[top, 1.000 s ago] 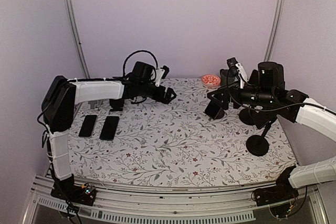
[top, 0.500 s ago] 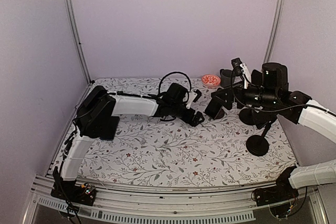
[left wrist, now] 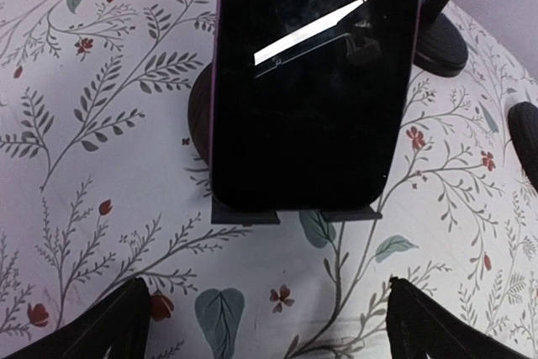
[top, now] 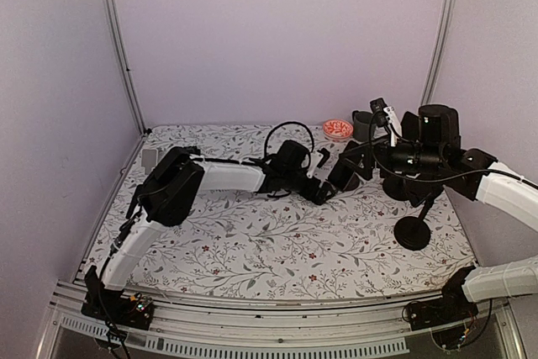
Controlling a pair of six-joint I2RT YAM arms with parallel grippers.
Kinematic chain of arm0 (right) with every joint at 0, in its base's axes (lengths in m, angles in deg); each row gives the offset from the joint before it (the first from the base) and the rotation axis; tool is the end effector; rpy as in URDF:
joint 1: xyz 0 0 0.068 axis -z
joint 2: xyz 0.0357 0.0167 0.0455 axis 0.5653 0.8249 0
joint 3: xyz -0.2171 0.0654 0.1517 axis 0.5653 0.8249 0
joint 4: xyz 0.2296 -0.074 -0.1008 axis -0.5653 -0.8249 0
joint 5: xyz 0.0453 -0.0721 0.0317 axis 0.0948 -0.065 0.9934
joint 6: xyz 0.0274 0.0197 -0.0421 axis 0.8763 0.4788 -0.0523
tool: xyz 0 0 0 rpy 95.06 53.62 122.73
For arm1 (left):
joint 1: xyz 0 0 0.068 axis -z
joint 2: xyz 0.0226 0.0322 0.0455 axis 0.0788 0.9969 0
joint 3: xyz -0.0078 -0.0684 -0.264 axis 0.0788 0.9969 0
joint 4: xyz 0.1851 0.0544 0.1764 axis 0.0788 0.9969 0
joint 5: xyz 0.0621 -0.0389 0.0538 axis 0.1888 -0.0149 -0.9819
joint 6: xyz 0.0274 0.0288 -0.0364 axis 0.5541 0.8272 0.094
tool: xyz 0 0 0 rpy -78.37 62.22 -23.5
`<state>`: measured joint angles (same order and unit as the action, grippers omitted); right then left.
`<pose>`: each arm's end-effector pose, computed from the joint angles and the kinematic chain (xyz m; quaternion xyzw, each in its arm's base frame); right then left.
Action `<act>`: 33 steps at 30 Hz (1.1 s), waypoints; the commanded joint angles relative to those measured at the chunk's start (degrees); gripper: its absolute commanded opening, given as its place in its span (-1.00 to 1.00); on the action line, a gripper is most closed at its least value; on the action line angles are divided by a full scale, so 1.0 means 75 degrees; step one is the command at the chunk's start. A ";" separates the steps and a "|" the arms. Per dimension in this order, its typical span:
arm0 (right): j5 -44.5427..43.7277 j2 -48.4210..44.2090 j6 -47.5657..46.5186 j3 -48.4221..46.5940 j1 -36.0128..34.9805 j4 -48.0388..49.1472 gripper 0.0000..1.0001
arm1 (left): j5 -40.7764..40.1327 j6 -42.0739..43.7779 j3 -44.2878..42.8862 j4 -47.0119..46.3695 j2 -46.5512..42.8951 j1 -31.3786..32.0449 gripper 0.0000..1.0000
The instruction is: Remove the phone from the phone stand
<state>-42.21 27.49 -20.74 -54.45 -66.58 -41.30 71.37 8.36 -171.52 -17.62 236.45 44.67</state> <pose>0.2052 0.1440 0.3244 -0.2581 0.7750 0.3373 0.4681 0.3641 -0.4323 0.1043 0.3432 0.8206 -0.2951 0.3490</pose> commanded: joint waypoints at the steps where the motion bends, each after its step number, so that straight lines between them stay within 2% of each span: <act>1: 0.0186 -0.0057 -0.0015 0.0089 0.0069 0.0219 0.98 | 0.0054 -0.0147 -0.0455 0.0174 0.0689 0.0184 0.98; 14: 0.0262 -0.0036 0.0002 0.0142 0.0132 0.0252 0.98 | -0.0366 -0.0181 -0.1840 0.0649 0.1676 0.0442 0.97; 19: 0.0274 -0.0001 0.0002 0.0187 0.0140 0.0285 0.98 | -0.0425 -0.0274 -0.1981 0.0664 0.1782 0.0438 0.78; 25: 0.0297 0.0014 -0.0003 0.0210 0.0156 0.0298 0.98 | -0.0494 -0.0337 -0.2043 0.0663 0.1796 0.0438 0.43; 33: 0.0303 -0.0008 0.0002 0.0260 0.0198 0.0296 0.98 | -0.0651 -0.0223 -0.1625 0.0380 0.1324 0.0438 0.23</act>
<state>-40.85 27.62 -20.76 -53.11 -65.64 -40.51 67.09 6.83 -186.73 -18.10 246.75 47.34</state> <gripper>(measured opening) 0.992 0.715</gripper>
